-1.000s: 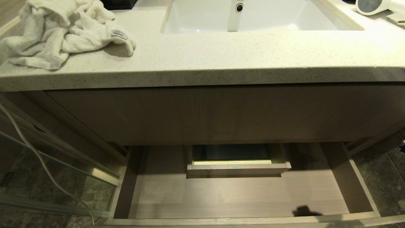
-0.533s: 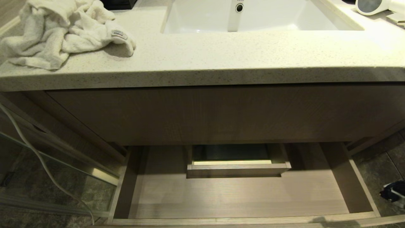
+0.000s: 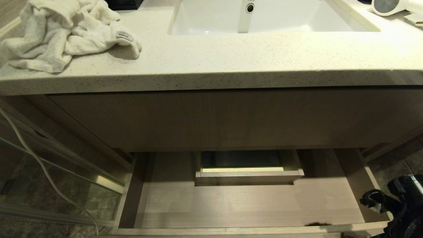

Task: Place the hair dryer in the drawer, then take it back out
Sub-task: Close the drawer

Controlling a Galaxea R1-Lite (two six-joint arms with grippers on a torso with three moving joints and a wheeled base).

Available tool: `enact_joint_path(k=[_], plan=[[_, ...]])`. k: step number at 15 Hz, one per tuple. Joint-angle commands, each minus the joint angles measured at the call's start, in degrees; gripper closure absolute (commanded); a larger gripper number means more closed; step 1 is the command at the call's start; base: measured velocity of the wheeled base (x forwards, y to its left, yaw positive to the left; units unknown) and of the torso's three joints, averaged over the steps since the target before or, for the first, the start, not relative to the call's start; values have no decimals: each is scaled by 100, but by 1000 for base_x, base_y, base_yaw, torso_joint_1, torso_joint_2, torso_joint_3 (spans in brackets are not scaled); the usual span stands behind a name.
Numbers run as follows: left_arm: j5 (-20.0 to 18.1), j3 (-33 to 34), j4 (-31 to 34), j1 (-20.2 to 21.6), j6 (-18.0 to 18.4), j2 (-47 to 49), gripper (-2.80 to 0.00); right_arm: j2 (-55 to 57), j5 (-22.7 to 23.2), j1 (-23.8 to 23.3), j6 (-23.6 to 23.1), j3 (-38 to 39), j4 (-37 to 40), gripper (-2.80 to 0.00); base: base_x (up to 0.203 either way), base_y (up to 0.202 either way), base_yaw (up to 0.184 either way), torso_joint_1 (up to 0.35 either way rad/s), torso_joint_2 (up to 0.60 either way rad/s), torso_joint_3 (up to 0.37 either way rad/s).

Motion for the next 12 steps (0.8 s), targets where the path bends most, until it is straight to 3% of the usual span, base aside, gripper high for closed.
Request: enact_joint_path(k=[1,7,10,12], plan=[[1,9,0,0,0,6,0,1362,0,0,1,50,-616,0,0,0,0,0,0,0],[1,9,0,0,0,6,0,3075,-193,30,-39,598,-3284,0,0,0,0,0,0,0],[1,9,0,0,0,6,0,3592,-720,98,50,643,-4011,0,0,0,0,0,0,0],[1,9,0,0,0,6,0,4064,-878,100,168,612,-4903,0,0,0,0,0,0,0]])
